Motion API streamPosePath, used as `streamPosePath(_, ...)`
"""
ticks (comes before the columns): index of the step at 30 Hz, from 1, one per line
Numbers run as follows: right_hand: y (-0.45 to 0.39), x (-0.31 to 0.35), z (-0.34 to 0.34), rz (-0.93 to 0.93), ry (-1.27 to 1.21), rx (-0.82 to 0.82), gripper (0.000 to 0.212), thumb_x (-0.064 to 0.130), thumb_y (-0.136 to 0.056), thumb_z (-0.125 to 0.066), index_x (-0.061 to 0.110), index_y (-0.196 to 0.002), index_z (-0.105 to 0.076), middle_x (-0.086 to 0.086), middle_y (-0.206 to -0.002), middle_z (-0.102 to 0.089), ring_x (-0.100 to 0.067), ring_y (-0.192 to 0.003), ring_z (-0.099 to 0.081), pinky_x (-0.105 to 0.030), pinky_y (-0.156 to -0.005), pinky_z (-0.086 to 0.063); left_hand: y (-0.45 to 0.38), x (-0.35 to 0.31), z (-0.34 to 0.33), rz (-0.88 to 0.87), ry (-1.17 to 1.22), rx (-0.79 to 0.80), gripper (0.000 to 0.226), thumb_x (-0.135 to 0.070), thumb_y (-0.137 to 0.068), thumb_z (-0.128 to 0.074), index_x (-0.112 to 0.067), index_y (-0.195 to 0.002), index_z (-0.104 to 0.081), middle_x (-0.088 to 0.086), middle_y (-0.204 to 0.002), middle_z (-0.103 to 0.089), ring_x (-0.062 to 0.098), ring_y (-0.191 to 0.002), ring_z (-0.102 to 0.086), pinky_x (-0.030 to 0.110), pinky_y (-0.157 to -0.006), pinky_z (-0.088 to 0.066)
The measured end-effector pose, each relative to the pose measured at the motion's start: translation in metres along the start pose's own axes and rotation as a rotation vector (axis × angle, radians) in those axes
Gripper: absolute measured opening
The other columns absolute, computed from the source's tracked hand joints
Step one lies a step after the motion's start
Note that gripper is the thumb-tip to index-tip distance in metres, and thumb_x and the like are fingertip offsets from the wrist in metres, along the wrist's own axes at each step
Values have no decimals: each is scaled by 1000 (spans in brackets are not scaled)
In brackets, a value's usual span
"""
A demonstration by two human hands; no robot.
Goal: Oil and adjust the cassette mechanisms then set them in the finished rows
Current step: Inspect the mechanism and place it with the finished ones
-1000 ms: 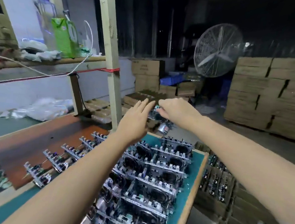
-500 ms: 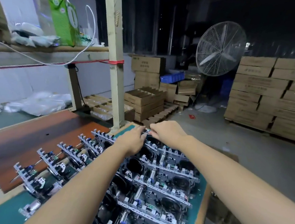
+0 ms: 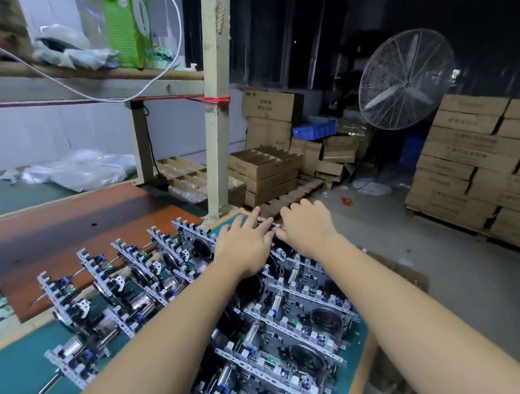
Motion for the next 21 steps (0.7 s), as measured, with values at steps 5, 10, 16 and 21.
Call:
streamPosePath(5,28,10,46,-27,-299,-131,31,43,-97,-41,17,-110,-50,-2,-111,-57,-23,-106,-49,-34,-81,-37,14,1,32,7,251,-90,44,-31,-103,-33,-21,-146,-33,1,-154,-31,21,-139,-30,42,-112,-28)
streamPosePath(10,79,46,107,84,-733,-132,12,36,-95,-47,25,-98,-50,11,-94,-56,-11,-90,-52,-32,-70,-44,83,4,95,-108,213,-200,40,-20,-92,-50,-19,-132,-50,-1,-136,-52,19,-123,-46,41,-101,-39)
streamPosePath(16,171,139,157,234,-896,82,32,69,-80,-32,39,-91,-35,20,-97,-55,0,-79,-49,-19,-64,-39,257,57,122,41,264,-319,25,-44,-92,-47,-34,-110,-61,-20,-115,-56,-1,-113,-50,22,-95,-39)
streamPosePath(21,216,236,178,488,-1100,286,33,69,-79,-39,36,-80,-39,41,-90,-50,12,-77,-53,-9,-74,-38,386,88,113,389,342,-420,23,-48,-85,-45,-42,-99,-63,-27,-111,-58,-6,-111,-52,12,-93,-37)
Point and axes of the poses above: each hand's wrist, its own y-axis away from the middle knuckle, its own z-axis out of the back of the hand, x = y × z, the point moved 5 cm from there along -y, towards the middle knuckle
